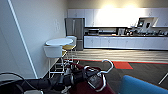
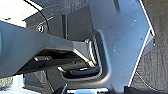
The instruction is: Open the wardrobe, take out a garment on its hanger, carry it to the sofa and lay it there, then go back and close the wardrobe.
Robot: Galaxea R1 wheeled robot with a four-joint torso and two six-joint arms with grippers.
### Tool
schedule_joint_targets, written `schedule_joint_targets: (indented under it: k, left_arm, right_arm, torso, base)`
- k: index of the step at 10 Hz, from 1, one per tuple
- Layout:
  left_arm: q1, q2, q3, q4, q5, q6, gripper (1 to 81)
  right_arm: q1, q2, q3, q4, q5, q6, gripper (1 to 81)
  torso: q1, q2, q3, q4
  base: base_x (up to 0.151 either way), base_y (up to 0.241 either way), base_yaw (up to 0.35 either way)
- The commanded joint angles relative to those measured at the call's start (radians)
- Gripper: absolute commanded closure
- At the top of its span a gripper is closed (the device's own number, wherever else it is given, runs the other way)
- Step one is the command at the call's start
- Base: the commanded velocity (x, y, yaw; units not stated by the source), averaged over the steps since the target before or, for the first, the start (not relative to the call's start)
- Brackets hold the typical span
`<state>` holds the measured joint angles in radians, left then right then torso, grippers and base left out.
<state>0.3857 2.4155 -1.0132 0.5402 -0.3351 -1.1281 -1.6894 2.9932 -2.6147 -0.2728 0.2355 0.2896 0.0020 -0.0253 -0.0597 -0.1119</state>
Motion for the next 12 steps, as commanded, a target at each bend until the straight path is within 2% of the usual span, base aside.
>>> schedule_joint_targets:
  k: [1, 12]
  left_arm:
    - [-0.172, -0.001, 0.053, 0.040, -0.074, 0.019, 81.1]
    - [-0.170, -0.028, 0.067, 0.053, -0.077, 0.011, 81.1]
  right_arm:
    - [0.026, 0.006, -0.010, -0.011, -0.045, 0.000, 1.0]
    - [0.024, 0.014, -0.016, -0.016, -0.047, 0.000, 1.0]
  torso:
    - [0.000, 0.000, 0.000, 0.000]
    - [0.000, 0.000, 0.000, 0.000]
  base:
    - [0.000, 0.000, -0.297]
    - [0.000, 0.000, -0.297]
